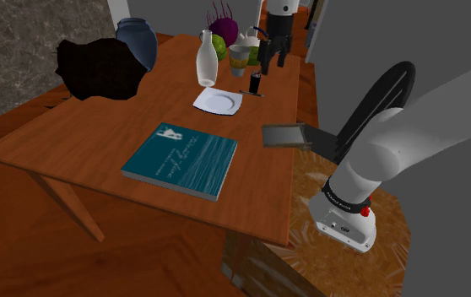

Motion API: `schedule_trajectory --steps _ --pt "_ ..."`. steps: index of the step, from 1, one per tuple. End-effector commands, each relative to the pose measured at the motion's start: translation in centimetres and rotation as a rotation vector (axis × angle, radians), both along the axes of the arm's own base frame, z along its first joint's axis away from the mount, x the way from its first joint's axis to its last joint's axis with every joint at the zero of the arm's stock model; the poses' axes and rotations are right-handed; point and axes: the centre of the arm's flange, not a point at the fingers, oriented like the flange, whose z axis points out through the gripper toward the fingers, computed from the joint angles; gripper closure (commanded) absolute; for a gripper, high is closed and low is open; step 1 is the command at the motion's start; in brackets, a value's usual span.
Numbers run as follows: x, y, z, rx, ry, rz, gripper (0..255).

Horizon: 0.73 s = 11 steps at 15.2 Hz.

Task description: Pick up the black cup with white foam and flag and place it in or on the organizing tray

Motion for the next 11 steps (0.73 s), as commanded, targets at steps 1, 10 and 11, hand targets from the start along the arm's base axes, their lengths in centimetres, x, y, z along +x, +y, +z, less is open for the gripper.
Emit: schedule_trajectory --steps 1,10,11 --pt "1.7 -2.1 -1.0 0.011 -0.003 -0.008 0" --pt "8.9 -11.2 -5.4 0.062 -0.014 -0.044 0" --pt "9.7 -12.2 -5.9 0.068 -0.015 -0.048 0"
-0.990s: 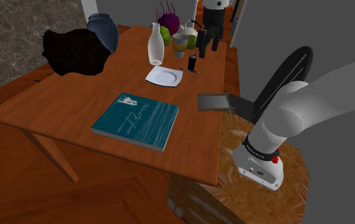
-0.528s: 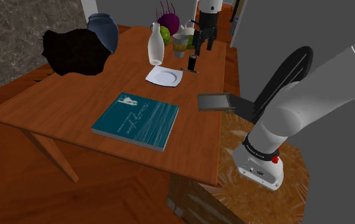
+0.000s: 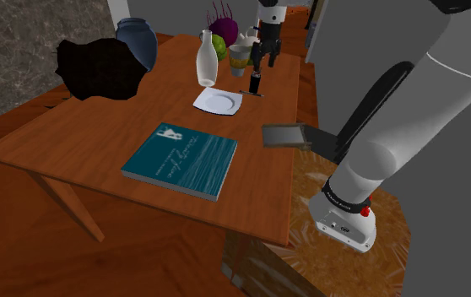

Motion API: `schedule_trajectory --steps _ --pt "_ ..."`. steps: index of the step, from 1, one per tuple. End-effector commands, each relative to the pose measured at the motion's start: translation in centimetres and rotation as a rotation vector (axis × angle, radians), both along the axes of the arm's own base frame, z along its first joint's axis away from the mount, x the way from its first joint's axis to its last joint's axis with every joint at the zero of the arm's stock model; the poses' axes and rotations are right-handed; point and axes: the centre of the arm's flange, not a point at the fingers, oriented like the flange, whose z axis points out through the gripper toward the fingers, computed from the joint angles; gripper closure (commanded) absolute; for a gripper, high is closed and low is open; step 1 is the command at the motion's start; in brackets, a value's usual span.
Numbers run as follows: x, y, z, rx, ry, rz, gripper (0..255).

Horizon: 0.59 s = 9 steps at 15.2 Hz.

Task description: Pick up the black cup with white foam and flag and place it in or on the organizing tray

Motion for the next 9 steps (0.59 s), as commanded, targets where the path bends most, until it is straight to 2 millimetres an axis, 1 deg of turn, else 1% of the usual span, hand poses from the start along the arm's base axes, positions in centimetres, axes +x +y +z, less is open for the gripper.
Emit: schedule_trajectory --steps 1,9 --pt "1.5 -2.1 -1.1 0.011 -0.003 -0.008 0" --pt "7.6 -10.2 -5.4 0.057 -0.012 -0.04 0"
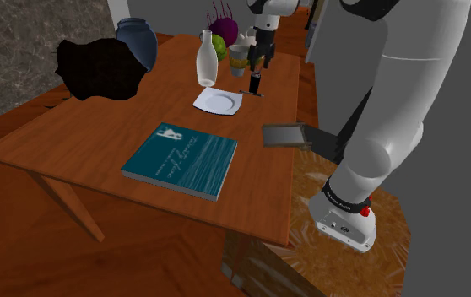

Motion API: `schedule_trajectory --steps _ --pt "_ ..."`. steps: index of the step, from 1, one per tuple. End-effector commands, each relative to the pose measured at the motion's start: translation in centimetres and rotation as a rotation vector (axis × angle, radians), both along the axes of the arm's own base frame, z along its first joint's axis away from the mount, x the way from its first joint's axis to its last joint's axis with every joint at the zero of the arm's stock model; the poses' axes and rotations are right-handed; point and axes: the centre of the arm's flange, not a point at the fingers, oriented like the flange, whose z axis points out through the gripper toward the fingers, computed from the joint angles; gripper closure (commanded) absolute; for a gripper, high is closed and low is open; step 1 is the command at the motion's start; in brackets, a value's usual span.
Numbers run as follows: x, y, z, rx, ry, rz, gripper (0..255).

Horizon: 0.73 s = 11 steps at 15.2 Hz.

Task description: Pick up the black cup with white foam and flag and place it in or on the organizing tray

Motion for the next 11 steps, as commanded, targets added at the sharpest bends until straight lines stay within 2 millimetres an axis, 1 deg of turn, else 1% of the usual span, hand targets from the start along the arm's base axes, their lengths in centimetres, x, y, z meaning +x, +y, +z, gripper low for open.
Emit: schedule_trajectory --steps 1,6,7,11 --pt "1.4 -2.0 -1.0 0.012 -0.003 -0.008 0" --pt "5.1 -7.0 -3.9 0.04 -0.009 -0.028 0" --pt "5.2 -7.1 -4.0 0.041 -0.009 -0.028 0" --pt "5.1 -6.8 -6.1 0.041 -0.009 -0.028 0"
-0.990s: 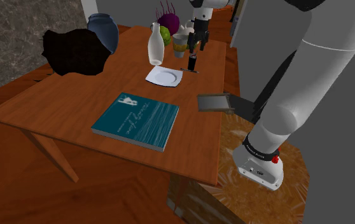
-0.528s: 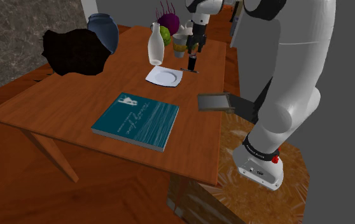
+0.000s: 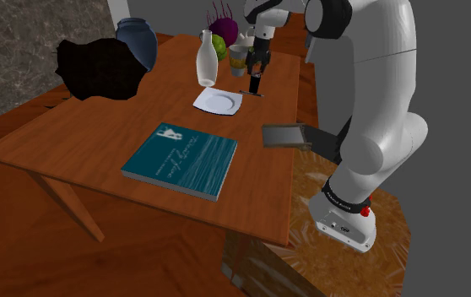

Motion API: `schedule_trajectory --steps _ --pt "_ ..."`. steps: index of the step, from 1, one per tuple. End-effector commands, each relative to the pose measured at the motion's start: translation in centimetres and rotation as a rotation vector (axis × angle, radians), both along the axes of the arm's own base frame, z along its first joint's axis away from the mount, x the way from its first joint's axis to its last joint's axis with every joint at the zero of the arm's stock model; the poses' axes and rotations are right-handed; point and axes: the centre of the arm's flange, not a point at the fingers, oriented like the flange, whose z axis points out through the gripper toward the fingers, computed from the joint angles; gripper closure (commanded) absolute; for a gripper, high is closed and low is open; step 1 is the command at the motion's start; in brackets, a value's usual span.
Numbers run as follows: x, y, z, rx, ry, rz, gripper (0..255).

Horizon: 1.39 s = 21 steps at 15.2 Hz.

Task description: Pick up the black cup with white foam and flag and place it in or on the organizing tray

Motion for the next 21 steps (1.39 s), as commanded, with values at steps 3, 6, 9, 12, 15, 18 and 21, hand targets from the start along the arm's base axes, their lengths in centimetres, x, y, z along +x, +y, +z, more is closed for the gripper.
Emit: schedule_trajectory --steps 3,6,9,12,15,18,21 --pt "0.0 0.3 -2.3 0.0 0.0 0.0 0" --pt "0.0 0.3 -2.3 0.0 0.0 0.0 0" --pt "0.0 0.3 -2.3 0.0 0.0 0.0 0" --pt "0.0 0.3 -2.3 0.0 0.0 0.0 255" --pt "0.0 0.3 -2.3 0.0 0.0 0.0 255" --pt "0.0 0.3 -2.3 0.0 0.0 0.0 255" --pt "0.0 0.3 -2.3 0.0 0.0 0.0 255"
